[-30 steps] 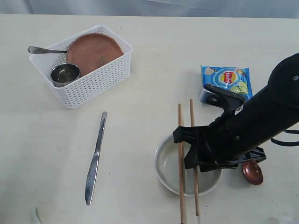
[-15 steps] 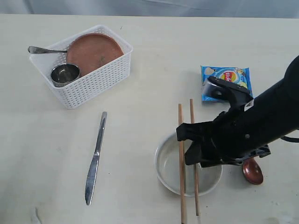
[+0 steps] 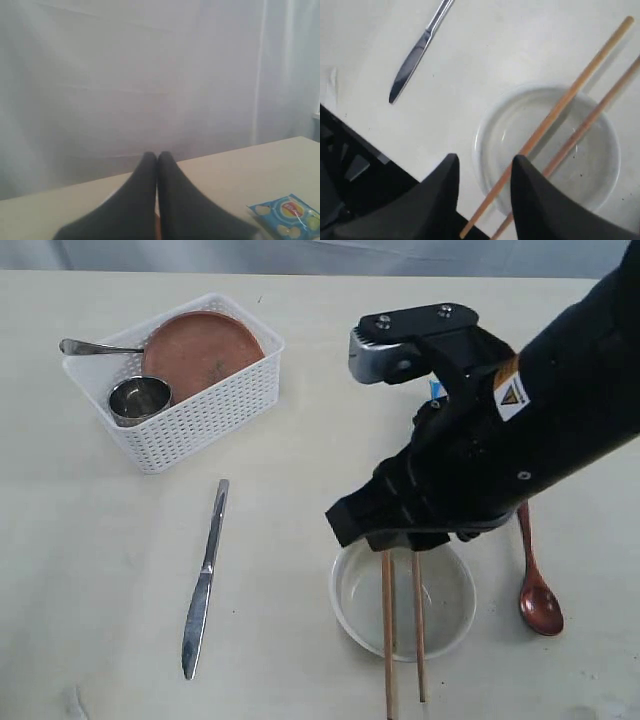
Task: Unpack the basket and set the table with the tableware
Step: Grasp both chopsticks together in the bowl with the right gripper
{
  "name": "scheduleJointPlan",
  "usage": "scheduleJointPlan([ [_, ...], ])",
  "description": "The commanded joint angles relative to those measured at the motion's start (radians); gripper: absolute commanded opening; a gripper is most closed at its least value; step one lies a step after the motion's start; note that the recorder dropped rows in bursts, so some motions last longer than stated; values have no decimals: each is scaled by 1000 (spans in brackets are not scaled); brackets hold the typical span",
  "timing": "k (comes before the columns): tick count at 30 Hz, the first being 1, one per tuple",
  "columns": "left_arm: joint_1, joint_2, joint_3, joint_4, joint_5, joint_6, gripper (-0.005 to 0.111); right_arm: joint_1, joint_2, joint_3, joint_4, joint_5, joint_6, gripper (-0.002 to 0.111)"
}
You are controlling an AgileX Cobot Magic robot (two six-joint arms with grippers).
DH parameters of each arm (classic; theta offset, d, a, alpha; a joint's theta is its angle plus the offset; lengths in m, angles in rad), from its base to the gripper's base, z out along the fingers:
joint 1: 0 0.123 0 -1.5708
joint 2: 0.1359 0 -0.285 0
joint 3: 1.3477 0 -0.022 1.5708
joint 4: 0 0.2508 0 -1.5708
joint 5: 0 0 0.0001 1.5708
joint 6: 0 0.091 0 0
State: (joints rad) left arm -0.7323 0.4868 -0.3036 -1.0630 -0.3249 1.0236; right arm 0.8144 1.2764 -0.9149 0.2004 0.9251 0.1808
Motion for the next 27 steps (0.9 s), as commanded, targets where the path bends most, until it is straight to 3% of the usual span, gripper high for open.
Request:
scheduleJointPlan([
  [1, 2, -5, 5, -5, -7, -27, 0, 2, 17, 23, -62, -25, 146, 34],
  [8, 2, -5, 5, -5, -7, -38, 0, 4, 85, 23, -147, 14, 251, 61],
  [14, 2, -5, 5, -5, -7, -50, 0, 29, 159, 23, -163, -34, 329, 61],
  [21, 2, -5, 5, -7, -7, -57, 0, 161, 215, 24, -403, -26, 580, 61],
  [27, 2, -5, 5, -7, -7, -65, 0, 199, 234, 70, -446, -48, 707, 61],
])
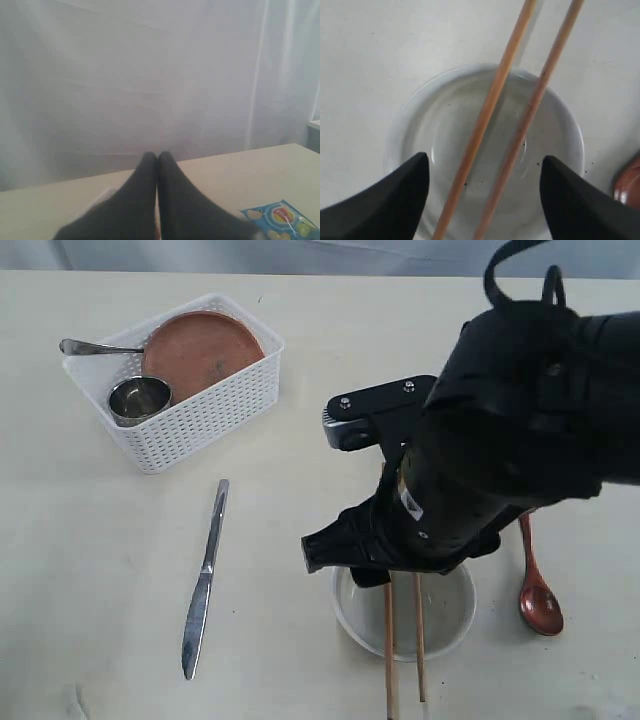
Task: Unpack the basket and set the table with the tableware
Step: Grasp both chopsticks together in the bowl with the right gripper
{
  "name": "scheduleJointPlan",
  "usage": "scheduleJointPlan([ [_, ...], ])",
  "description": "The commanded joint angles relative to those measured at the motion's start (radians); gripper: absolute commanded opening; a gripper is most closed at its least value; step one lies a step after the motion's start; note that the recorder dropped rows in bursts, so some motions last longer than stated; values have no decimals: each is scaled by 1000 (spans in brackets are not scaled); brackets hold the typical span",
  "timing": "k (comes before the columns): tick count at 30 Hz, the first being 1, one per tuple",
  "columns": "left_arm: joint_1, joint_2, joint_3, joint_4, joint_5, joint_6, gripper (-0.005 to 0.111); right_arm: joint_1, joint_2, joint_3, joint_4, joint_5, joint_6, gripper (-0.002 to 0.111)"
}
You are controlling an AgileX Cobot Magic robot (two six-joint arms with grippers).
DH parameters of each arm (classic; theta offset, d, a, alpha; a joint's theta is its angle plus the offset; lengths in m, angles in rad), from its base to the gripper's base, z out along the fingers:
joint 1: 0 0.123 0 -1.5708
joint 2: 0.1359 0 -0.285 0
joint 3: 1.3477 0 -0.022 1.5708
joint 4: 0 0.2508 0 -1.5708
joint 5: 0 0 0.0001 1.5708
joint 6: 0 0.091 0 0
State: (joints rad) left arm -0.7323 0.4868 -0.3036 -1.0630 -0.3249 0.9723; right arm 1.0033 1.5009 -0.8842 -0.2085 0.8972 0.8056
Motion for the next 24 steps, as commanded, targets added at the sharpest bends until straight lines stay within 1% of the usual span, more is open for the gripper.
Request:
scheduleJointPlan([
  [1, 2, -5, 5, -7, -7, -19, 0, 10, 10, 54, -37, -29, 91, 61],
  [4, 2, -5, 5, -7, -7, -32, 0, 10, 12, 101, -27, -63, 106, 61],
  [10, 2, -5, 5, -7, -7, -32, 0, 10, 18, 117, 12, -146, 112, 61],
  [24, 2, -5, 5, -7, -7, -38, 0, 10, 18, 117, 12, -155, 152, 61],
])
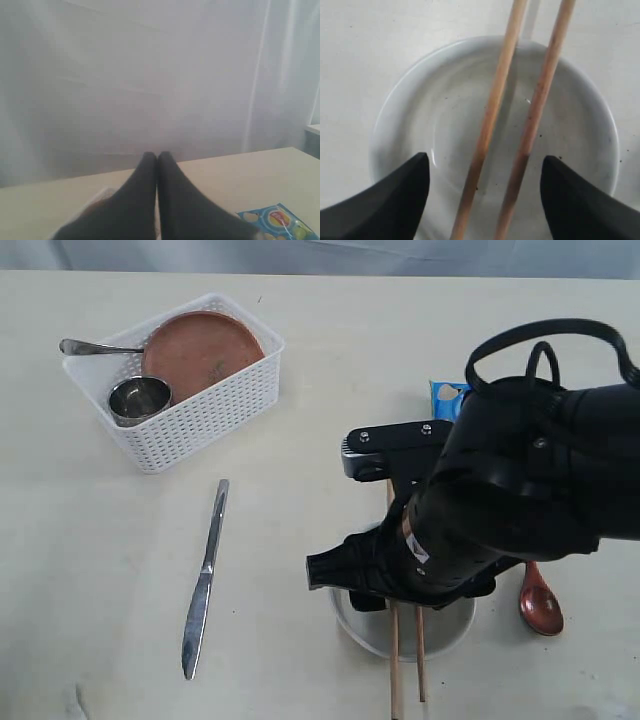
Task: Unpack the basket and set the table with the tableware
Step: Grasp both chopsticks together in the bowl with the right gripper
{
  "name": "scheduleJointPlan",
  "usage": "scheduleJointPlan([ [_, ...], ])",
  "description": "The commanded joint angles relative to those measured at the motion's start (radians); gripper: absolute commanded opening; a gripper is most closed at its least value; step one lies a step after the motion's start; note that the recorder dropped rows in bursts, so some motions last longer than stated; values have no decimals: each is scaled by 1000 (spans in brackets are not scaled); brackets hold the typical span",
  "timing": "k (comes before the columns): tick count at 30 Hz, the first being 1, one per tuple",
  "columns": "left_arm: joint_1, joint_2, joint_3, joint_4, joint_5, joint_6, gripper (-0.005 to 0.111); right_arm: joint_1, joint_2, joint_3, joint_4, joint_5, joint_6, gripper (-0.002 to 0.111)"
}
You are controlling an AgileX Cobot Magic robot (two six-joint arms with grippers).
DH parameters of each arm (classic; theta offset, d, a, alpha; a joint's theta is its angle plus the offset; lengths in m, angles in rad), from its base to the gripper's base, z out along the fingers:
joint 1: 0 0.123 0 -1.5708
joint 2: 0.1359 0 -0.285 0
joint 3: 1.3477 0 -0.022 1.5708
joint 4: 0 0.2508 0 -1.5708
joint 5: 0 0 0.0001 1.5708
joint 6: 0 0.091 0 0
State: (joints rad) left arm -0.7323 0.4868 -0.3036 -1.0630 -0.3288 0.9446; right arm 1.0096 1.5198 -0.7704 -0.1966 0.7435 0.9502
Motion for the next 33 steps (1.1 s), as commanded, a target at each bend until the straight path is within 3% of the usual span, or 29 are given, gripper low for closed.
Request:
scheduleJointPlan([
  [1, 2, -5, 5, -7, -3, -11, 0, 4, -1, 4, 0, -2, 7, 61],
  [26, 2, -5, 5, -7, -4, -27, 0, 4, -1, 63, -19, -43, 60, 61],
  [33, 2, -5, 5, -7, -6, -27, 0, 4, -1, 63, -16, -79, 60, 49],
])
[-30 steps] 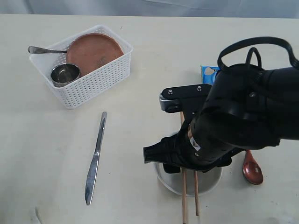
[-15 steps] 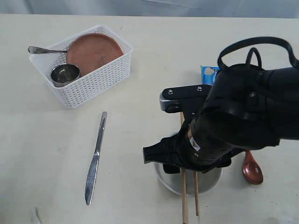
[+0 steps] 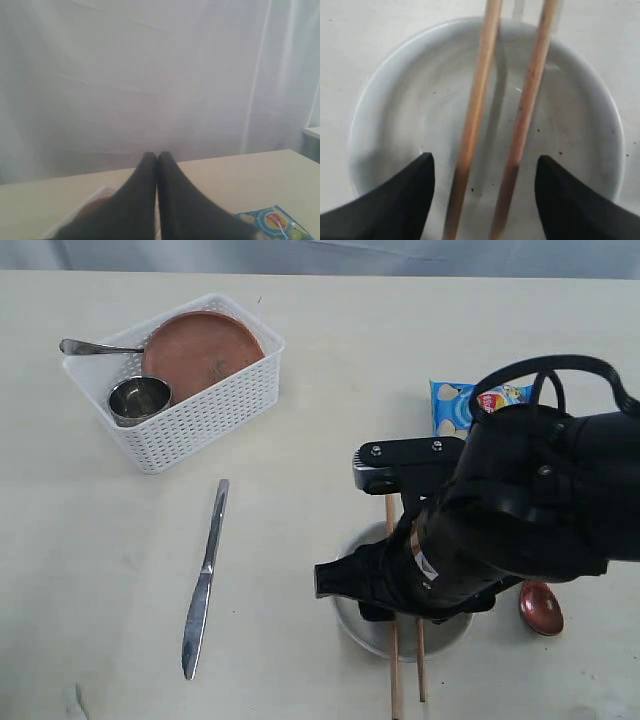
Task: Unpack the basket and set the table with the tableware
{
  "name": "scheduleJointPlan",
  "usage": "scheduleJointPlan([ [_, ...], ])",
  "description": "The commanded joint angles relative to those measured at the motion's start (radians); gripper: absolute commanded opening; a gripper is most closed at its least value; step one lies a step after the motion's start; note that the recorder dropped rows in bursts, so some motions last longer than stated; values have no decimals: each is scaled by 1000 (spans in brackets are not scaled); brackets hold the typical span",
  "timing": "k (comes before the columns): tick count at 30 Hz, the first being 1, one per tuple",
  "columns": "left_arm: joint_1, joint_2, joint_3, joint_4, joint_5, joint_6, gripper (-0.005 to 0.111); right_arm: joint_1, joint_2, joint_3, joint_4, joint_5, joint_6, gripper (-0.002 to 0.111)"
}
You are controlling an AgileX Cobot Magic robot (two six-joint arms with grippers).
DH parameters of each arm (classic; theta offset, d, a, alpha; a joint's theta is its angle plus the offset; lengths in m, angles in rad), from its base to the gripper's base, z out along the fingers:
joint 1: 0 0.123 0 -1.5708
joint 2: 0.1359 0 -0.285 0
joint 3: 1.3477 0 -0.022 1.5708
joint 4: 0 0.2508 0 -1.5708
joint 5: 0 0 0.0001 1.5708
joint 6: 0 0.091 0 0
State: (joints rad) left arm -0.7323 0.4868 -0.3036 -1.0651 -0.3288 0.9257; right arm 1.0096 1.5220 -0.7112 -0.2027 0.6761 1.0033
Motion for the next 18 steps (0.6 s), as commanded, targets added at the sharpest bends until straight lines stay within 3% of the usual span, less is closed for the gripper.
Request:
scheduleJointPlan([
  [1, 2, -5, 5, -5, -6, -8, 0, 4, -3, 4, -10, -12, 7, 46],
  [4, 2, -5, 5, -5, -6, -8, 0, 4, -3, 4, -10, -12, 7, 39],
  [18, 2, -5, 5, -5, -6, -8, 0, 4, -3, 4, -5, -5, 20, 34],
])
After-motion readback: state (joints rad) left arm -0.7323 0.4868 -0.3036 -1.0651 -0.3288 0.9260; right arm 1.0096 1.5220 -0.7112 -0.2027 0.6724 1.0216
